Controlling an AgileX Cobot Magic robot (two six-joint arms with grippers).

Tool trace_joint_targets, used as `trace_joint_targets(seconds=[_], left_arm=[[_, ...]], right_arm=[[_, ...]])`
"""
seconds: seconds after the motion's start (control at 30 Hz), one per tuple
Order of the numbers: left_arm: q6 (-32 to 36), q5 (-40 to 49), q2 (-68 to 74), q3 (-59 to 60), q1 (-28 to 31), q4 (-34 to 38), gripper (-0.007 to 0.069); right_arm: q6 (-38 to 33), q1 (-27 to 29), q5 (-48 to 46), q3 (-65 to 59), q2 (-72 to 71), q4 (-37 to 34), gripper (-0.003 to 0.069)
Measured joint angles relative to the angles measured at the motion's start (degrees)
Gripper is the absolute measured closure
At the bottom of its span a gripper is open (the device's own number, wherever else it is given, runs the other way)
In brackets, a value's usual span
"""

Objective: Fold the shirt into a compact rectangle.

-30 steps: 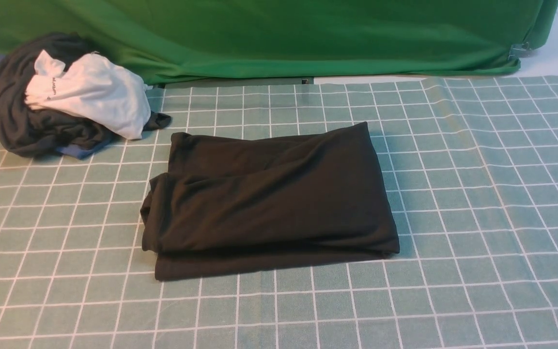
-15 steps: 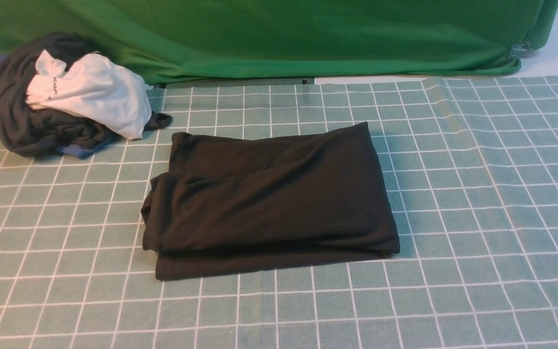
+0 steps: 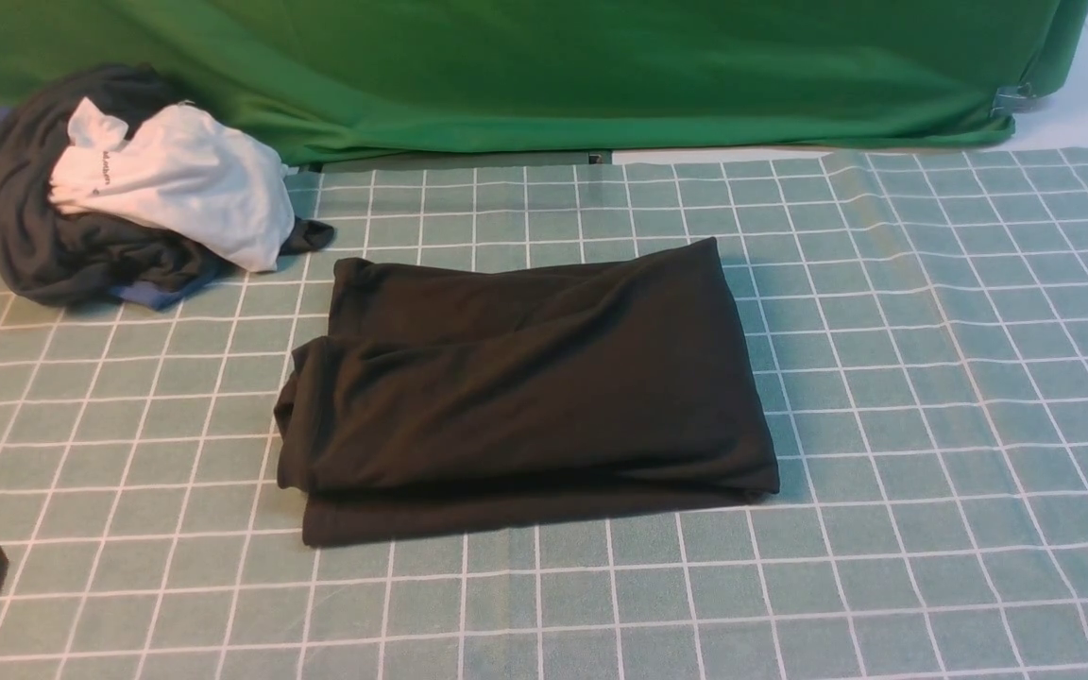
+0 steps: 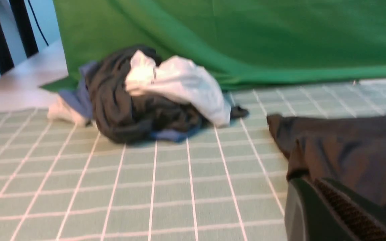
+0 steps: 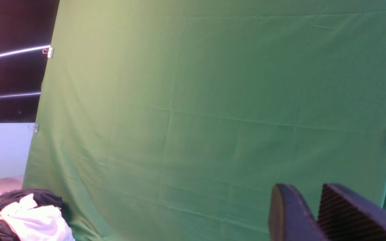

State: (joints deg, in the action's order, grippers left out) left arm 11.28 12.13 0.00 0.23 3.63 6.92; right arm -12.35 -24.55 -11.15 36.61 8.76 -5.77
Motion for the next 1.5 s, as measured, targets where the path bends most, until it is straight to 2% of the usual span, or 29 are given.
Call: trace_joint_targets(seconds=[1.1,1.27,1.47,1.5], left_arm=[[0.0,0.7,0.0,0.0,0.0,-2.4,0.061],[0.0,0.7,0.0,0.0,0.0,-2.4,0.061],[0.0,0.7,0.0,0.0,0.0,-2.4,0.0608],[0.0,0.7,0.0,0.0,0.0,-2.4,0.0608]], right_arm=[[0.0,0.0,0.0,0.0,0.0,0.1,0.0424],[-1.9,0.2,-1.5,-0.3,-0.1,0.1,0.0421],[-2.2,8.0,-2.2,-5.9,-0.9,0.1,0.0421],[-2.7,11.4,-2.2,-8.6,-0.8,0.1,0.0421]])
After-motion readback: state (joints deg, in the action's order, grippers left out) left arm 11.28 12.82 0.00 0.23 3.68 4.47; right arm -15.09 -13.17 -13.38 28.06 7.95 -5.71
